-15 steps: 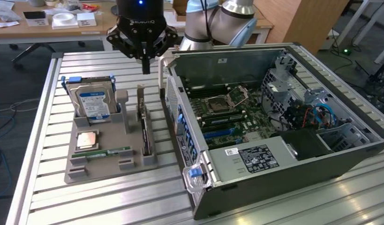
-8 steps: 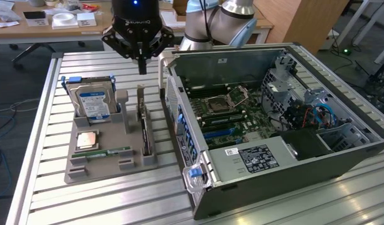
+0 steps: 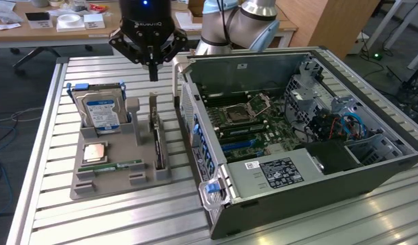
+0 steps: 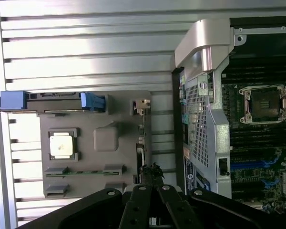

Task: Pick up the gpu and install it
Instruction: 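Reach for the gpu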

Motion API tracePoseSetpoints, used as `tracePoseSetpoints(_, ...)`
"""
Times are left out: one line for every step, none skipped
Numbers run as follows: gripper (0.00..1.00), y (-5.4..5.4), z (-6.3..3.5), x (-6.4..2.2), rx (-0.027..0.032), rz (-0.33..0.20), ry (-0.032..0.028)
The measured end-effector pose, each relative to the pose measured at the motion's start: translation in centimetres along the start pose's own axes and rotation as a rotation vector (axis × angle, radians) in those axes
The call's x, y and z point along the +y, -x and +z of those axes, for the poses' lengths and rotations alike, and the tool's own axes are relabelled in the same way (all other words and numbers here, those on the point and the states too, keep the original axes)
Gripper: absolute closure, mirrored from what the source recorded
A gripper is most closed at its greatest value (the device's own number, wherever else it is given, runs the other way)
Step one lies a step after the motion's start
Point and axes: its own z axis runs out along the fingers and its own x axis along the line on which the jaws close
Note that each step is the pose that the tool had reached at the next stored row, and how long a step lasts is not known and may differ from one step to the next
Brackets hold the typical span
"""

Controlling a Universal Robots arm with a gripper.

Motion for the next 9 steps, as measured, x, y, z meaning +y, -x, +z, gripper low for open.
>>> tracePoseSetpoints(0.89,-0.07,0.00,0.00,0.0000,0.000,0.0000)
tracePoseSetpoints(0.89,-0.13,0.00,-0.01,0.0000,0.000,0.0000)
tracePoseSetpoints(0.89,-0.18,0.00,-0.01,0.0000,0.000,0.0000)
tracePoseSetpoints(0.89,-0.24,0.00,-0.02,0.0000,0.000,0.0000)
tracePoseSetpoints(0.89,-0.29,0.00,-0.02,-0.0001,0.000,0.0000)
tracePoseSetpoints(0.89,-0.34,0.00,-0.03,0.0000,0.000,0.0000)
tracePoseSetpoints(0.89,-0.40,0.00,-0.03,-0.0001,0.000,0.0000)
tracePoseSetpoints(0.89,-0.46,0.00,-0.03,0.0000,0.000,0.0000)
tracePoseSetpoints(0.89,-0.52,0.00,-0.04,-0.0001,0.000,0.0000)
